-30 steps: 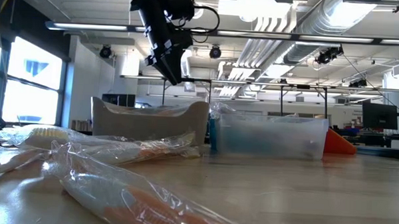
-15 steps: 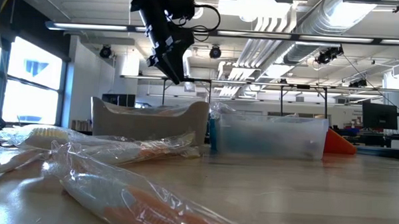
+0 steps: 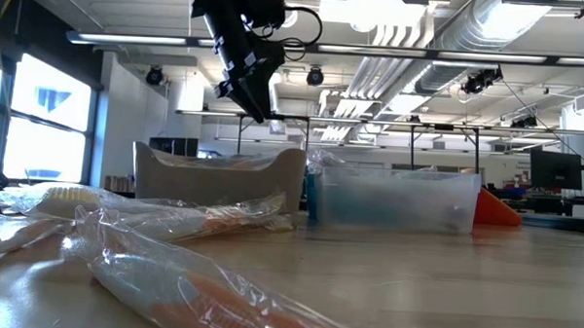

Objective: Pick & Place Toothbrushes
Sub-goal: Put the orange toothbrush into the gray bin

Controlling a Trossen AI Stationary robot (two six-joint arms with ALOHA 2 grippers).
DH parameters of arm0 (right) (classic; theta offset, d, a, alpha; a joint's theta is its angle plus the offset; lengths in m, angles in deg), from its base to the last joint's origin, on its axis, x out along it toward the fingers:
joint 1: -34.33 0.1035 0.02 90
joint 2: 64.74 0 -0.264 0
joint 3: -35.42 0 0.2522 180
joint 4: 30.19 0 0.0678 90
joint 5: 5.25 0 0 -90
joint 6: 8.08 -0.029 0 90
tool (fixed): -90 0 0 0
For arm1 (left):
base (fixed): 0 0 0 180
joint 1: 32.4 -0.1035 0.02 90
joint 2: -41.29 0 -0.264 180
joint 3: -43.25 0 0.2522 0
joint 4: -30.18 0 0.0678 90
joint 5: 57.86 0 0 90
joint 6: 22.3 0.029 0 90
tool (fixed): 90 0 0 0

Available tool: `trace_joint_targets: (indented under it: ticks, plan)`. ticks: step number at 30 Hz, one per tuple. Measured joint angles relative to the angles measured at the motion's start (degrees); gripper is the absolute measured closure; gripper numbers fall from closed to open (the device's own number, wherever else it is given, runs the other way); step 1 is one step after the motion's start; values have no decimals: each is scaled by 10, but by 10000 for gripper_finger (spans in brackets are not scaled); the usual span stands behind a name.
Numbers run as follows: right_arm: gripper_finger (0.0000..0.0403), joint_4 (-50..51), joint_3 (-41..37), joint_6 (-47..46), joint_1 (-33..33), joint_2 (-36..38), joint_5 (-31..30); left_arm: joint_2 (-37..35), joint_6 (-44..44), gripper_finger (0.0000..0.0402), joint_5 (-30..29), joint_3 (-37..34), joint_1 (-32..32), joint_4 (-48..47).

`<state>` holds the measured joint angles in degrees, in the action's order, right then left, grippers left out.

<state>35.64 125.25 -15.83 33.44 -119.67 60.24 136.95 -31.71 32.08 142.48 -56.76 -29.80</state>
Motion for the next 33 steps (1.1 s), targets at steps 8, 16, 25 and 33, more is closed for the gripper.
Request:
trace_joint_targets:
  ticks: [8,16,25,33]
  plan:
    - [400,0,0,0,0,-1,0,0,0,274,0,0,0,4]
    - [400,0,0,-3,0,-16,0,0,43,274,2,0,8,39]
    - [400,0,0,-42,0,-32,6,-66,72,274,-8,-35,50,74]
    - [400,-2,-1,-47,0,-33,7,-205,49,274,-12,-158,60,128]
